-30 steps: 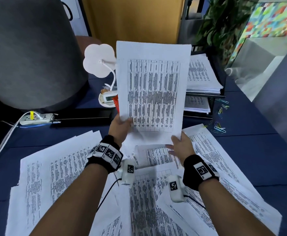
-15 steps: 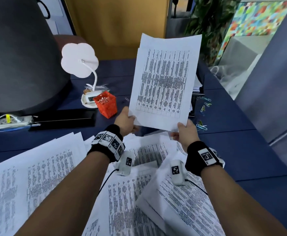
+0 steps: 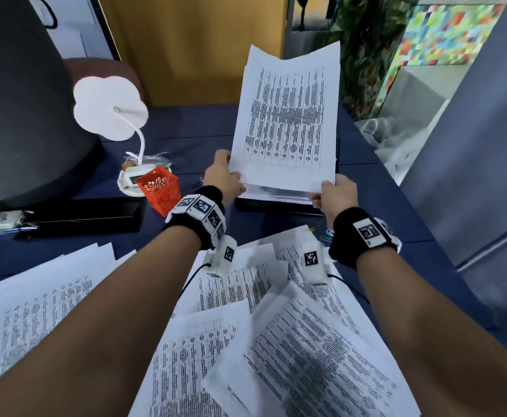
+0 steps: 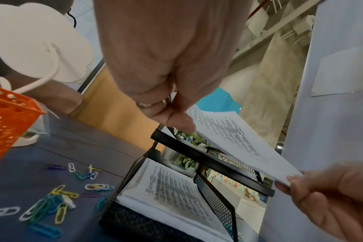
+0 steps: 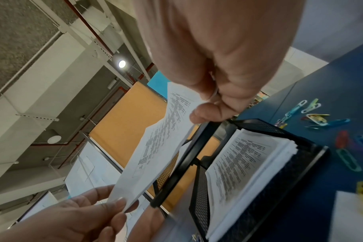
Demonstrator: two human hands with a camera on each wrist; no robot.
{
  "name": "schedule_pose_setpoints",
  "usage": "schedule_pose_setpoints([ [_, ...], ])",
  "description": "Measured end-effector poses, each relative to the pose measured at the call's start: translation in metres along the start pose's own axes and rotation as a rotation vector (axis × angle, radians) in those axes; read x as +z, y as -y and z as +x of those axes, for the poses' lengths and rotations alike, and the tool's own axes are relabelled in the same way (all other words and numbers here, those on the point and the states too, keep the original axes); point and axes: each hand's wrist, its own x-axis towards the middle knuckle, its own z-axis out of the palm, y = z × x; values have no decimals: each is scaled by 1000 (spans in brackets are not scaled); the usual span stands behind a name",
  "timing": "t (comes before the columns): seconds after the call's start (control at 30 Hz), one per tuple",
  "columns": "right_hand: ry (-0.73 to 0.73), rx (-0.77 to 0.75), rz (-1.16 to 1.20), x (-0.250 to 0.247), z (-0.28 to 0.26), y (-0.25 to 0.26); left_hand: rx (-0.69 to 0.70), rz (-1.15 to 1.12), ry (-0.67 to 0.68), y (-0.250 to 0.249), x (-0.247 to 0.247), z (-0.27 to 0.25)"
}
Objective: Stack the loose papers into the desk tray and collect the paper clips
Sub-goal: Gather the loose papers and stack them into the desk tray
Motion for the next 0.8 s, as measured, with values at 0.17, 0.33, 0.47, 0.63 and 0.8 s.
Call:
schedule_pose_setpoints([
  [0.17, -8, -17, 61, 5, 30, 11, 114, 175, -129, -15, 7, 26],
  [0.33, -50, 114, 200, 8, 52, 23, 151, 338, -144, -16, 15, 52],
  [0.47, -132, 76, 189, 14, 65, 24, 137, 419, -128, -13, 22, 66],
  [0.63, -154, 39, 188, 16, 75, 27, 158, 560, -95, -5, 25, 71],
  [0.8, -156, -39, 62, 19, 80, 23, 220, 577, -139, 0, 24, 69],
])
